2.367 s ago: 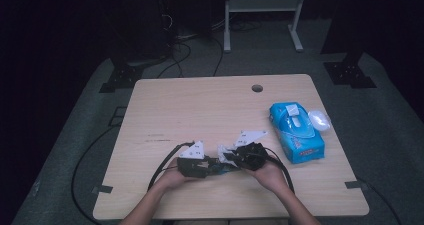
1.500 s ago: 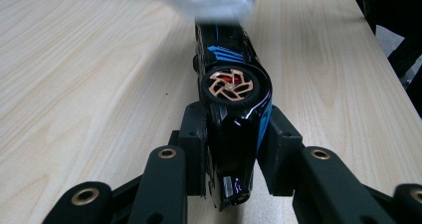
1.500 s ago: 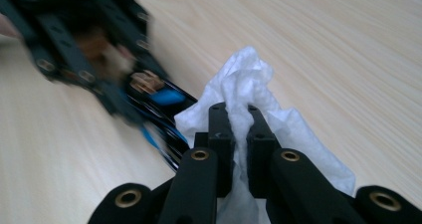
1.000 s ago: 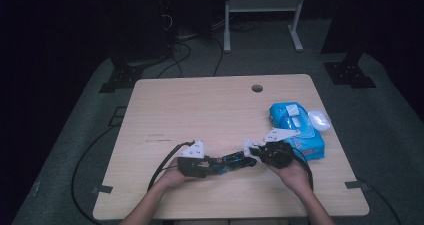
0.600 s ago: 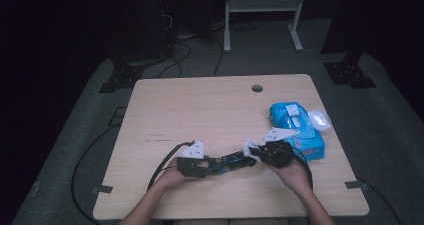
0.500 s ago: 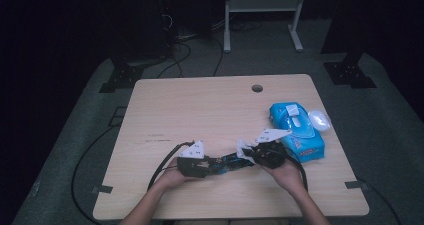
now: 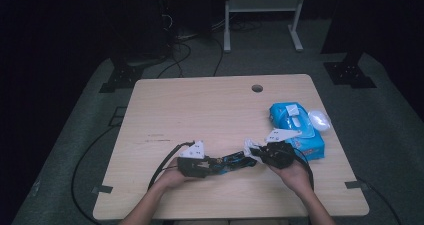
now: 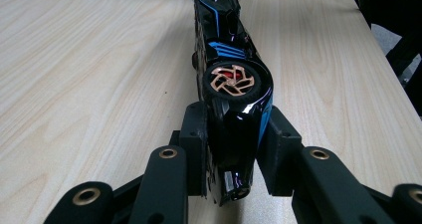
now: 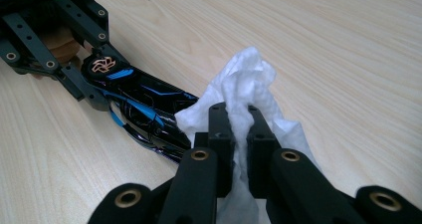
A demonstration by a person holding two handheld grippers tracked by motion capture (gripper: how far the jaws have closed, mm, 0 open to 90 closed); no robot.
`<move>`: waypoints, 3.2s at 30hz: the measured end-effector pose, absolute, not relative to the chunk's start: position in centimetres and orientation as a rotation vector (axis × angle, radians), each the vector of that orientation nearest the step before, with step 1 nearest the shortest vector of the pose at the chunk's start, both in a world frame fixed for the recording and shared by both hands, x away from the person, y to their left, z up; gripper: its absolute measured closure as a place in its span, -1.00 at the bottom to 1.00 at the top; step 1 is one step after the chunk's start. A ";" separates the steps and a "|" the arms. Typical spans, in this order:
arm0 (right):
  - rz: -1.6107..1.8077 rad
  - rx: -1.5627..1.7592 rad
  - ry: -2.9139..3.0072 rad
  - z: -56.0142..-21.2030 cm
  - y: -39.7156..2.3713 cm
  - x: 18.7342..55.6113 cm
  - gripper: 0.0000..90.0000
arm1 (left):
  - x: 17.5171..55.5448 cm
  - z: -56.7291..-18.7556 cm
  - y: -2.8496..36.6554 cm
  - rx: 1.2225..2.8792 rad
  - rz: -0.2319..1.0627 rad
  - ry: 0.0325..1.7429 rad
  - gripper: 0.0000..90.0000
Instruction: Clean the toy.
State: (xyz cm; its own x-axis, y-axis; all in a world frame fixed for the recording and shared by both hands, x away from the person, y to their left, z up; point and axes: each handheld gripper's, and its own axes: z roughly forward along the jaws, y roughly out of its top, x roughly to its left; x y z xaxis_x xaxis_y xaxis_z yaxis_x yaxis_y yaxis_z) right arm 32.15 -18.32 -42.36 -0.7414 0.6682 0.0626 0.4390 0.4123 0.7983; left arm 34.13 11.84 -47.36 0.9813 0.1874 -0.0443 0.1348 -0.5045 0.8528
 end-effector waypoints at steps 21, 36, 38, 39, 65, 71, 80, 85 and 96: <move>1.334 0.752 2.559 -42.4 -9.5 32.0 0.88 | 34.4 -47.4 11.9 2.099 0.064 0.238 0.51; 1.274 0.921 2.465 -42.2 -15.3 33.3 0.88 | 34.5 -47.4 12.0 2.102 0.061 0.231 0.51; 1.278 0.925 2.462 -42.3 -15.7 33.2 0.88 | 34.6 -47.4 12.0 2.103 0.061 0.232 0.51; 1.280 0.921 2.461 -42.3 -15.7 33.1 0.88 | 34.6 -47.4 12.0 2.101 0.061 0.238 0.51; 1.353 0.937 2.436 -42.9 -16.5 32.2 0.88 | 34.9 -47.0 12.8 2.084 0.090 0.322 0.47; 1.374 0.929 2.426 -43.1 -16.7 31.8 0.88 | 34.9 -47.0 12.8 2.083 0.087 0.325 0.45; 1.373 0.914 2.407 -43.2 -16.8 31.4 0.88 | 34.7 -46.9 12.6 2.093 0.120 0.298 0.46; 1.364 0.910 2.415 -43.1 -16.8 31.5 0.88 | 34.9 -46.9 12.6 2.089 0.126 0.306 0.45; 1.397 0.917 2.397 -43.4 -17.0 31.3 0.88 | 34.9 -46.7 12.8 2.061 0.060 0.355 0.36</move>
State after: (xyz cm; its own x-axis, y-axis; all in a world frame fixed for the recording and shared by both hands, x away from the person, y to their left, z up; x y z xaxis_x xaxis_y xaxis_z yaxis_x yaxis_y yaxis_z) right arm 31.32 -16.97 -43.41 -0.7814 0.6128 0.1177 0.4043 0.3535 0.8435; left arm 34.90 12.76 -46.65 0.9555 0.2756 -0.1049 0.2258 -0.4550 0.8614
